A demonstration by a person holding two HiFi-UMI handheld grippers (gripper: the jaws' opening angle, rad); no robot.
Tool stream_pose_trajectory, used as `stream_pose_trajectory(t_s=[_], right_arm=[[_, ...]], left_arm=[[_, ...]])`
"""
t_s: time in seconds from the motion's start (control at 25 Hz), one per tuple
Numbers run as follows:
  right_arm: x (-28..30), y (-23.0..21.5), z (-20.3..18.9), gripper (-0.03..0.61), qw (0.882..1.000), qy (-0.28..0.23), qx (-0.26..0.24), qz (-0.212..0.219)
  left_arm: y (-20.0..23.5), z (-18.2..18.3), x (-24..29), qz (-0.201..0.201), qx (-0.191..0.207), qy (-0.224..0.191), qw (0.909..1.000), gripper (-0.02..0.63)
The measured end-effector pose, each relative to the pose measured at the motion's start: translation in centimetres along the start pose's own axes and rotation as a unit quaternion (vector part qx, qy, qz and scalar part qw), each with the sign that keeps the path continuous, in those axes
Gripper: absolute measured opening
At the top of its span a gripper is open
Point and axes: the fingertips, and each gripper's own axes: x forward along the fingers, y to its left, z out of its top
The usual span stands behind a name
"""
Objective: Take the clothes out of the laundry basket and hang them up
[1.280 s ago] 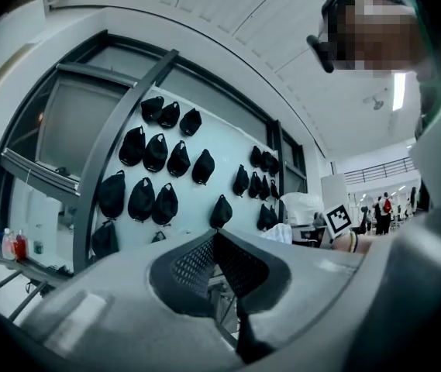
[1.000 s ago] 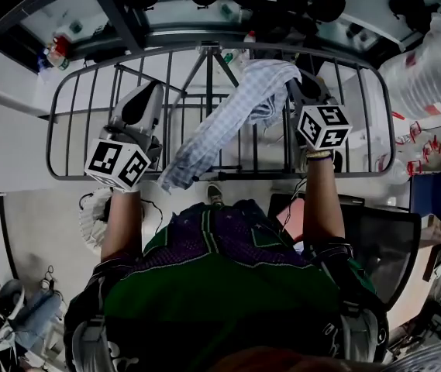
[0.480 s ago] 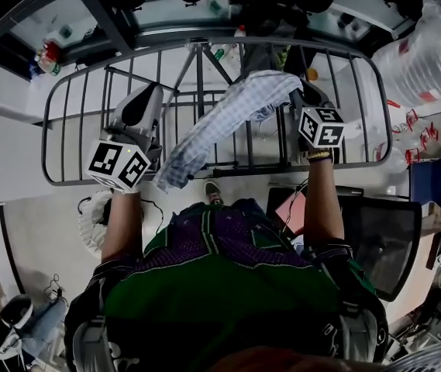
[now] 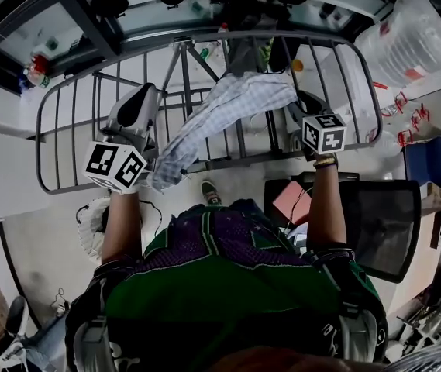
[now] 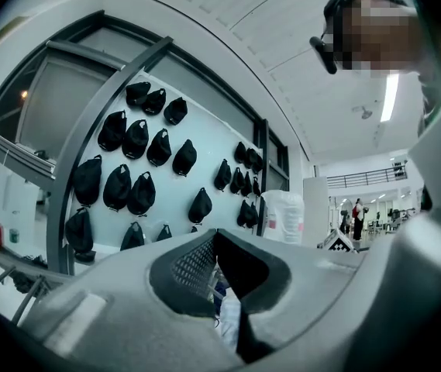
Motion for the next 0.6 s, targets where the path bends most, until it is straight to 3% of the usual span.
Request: stream_pose_trajectory(t_s=[0.24,0.44,0.6], right_arm=[[-3.8,1.3,-3.5,0.152,1.0,0.027,0.001,-0.012],[-7.5,3.5,-3.1,0.152,1.0,-0.002,0.004,-0.026],[-9.9,7.2,-1.7,0.151,0.999,-0.032,0.001,-0.014]], left_arm=[[-1.8,0.1,-2.0,-0.021,-0.001,-0.003,0.9998,0.018],[-3.0,0.8,-5.8,-0.024,0.003,-0.01,0.9997,0.018],[-3.8,1.8,-10.3,-0.012,0.007,-0.016,0.9998,0.018]])
